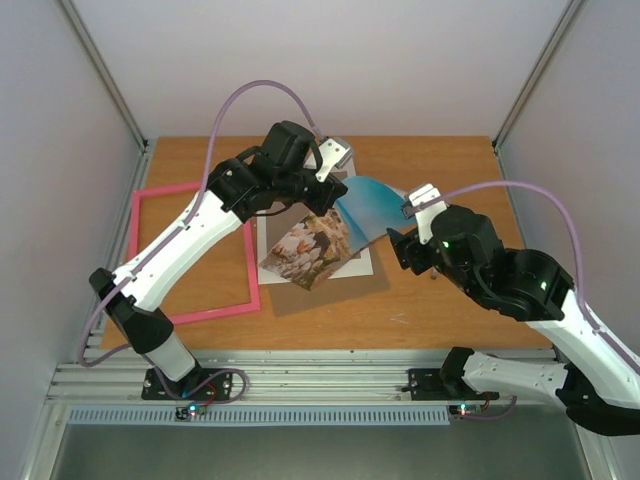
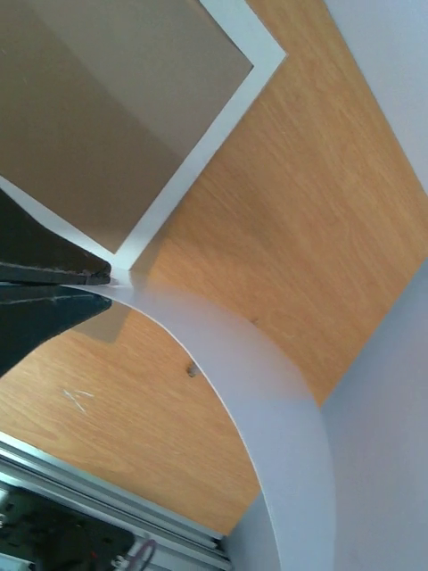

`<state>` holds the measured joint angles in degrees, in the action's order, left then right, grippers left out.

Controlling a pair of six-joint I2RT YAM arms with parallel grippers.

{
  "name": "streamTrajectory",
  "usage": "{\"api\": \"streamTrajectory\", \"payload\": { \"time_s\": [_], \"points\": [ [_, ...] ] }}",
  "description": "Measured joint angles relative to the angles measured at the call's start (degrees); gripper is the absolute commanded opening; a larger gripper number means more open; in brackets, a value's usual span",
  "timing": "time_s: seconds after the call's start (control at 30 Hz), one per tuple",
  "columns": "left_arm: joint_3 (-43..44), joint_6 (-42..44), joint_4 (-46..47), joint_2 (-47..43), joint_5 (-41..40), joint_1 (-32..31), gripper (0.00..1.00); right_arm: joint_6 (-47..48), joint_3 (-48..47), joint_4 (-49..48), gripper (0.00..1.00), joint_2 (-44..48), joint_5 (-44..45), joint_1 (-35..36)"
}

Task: Take the photo out of the frame

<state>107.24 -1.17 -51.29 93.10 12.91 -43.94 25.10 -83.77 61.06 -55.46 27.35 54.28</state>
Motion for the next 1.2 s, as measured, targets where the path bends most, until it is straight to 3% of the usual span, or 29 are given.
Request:
{"api": "streamTrajectory", "payload": {
  "time_s": [0.13,0.43,0.67,0.9,1.2],
  "points": [
    [1.0,-4.5,1.7,0.7,-0.4,0.0,0.00,-2.1,3.5,-1.5,0.88,4.2,2.9,0.0],
    [-1.6,-13.7,8.4,0.3,-2.9,0.0,0.00,-5.7,8.3,-3.3,0.98,14.7,10.3,0.0],
    [-19.2,-24.4,19.9,-2.8,-6.5,1.2,0.01,-7.6,11.0,-3.2,0.99,16.2,11.0,0.0],
    [-38.3,-36.7,29.9,-5.3,-7.8,8.9,0.00,-9.1,12.3,-3.1,0.98,15.7,9.8,0.0],
    [-46.5,-42.1,35.8,-7.4,-9.3,13.4,0.00,-10.6,14.2,-3.1,0.99,15.3,8.2,0.0]
  ]
}}
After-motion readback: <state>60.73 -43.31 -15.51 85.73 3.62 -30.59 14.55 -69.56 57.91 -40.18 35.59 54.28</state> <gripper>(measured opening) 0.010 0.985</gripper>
